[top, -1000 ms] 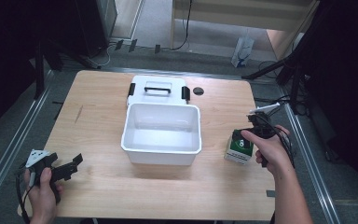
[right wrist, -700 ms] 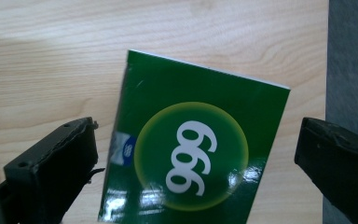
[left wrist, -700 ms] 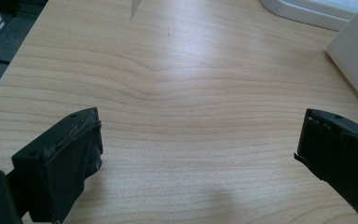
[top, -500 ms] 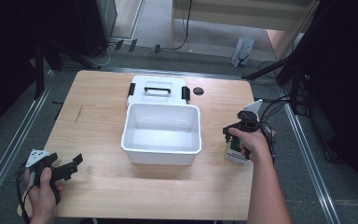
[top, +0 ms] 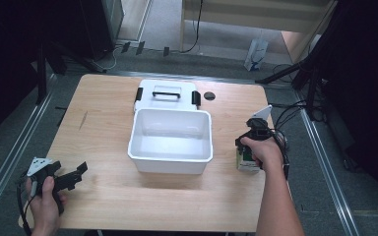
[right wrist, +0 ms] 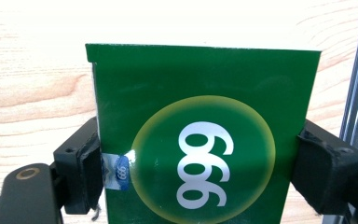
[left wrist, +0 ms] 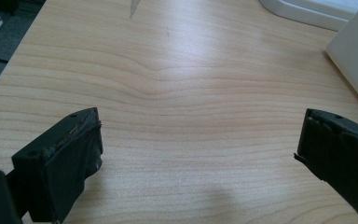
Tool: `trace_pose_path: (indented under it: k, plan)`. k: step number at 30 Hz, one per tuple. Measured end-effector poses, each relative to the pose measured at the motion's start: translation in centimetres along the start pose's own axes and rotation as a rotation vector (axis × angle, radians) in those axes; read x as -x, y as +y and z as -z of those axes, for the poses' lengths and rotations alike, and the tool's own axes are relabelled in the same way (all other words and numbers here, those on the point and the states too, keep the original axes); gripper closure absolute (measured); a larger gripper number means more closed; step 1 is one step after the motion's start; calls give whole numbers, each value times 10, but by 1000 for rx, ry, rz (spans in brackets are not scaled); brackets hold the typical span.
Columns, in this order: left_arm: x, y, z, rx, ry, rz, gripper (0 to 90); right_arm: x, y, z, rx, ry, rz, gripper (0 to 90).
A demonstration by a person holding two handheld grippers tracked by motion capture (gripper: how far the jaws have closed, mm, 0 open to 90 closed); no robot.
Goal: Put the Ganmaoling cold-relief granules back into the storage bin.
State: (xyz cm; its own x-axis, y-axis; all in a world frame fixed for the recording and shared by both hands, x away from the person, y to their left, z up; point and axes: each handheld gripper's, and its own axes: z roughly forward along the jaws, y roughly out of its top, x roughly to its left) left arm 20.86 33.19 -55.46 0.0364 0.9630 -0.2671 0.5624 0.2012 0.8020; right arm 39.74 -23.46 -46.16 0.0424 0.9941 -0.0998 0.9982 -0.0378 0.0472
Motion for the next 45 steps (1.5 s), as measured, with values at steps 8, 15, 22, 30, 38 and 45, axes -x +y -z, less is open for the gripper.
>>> trace_pose_path:
  k: [8, 15, 22, 30, 38, 45]
  plan:
    - [0, 0, 0, 0, 2, 0, 6, 0, 1, 12, 41, 30, 136, 169]
    - [0, 0, 0, 0, 1, -2, 6, -8, 0, 31, 76, 57, 303, 170]
    - [0, 0, 0, -1, -1, -1, 6, -21, -3, 54, 145, 71, 509, 171]
    - [0, 0, 0, 0, -1, 0, 6, -38, -15, 79, 229, 90, 820, 171]
    - [0, 0, 0, 0, -2, 1, 6, -49, -34, 113, 365, 53, 1166, 169]
    - [0, 0, 0, 3, -2, 2, 6, -54, -39, 130, 350, 25, 1266, 168]
